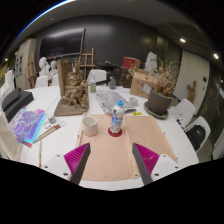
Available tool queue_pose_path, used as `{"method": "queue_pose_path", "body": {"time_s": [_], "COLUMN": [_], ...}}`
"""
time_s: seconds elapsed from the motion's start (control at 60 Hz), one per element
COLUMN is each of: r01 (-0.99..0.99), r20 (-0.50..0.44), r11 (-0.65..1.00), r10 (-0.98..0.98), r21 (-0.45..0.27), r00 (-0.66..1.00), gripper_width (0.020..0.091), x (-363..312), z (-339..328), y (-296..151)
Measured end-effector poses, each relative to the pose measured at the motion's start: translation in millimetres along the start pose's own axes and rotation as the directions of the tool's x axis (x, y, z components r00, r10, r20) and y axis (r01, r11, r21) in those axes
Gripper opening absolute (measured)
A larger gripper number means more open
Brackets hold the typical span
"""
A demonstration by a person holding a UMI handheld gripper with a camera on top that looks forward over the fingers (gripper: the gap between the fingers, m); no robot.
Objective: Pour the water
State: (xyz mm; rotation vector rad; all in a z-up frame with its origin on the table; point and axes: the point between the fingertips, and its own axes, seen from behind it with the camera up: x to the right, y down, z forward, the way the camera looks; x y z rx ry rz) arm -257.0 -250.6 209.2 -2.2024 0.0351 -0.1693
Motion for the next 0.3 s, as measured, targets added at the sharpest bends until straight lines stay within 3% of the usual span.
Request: {"method": "queue_pose_path", "body": {"time_s": [0.3], "r01": [0.027], "r20": [-0.001], "r11": [1.000], "r10": [-0.027], "r21": [-0.016], "r00": [1.000], "gripper_width": [0.0857], "x": [-10.4], "z": [-11.3], "y": [7.8]}}
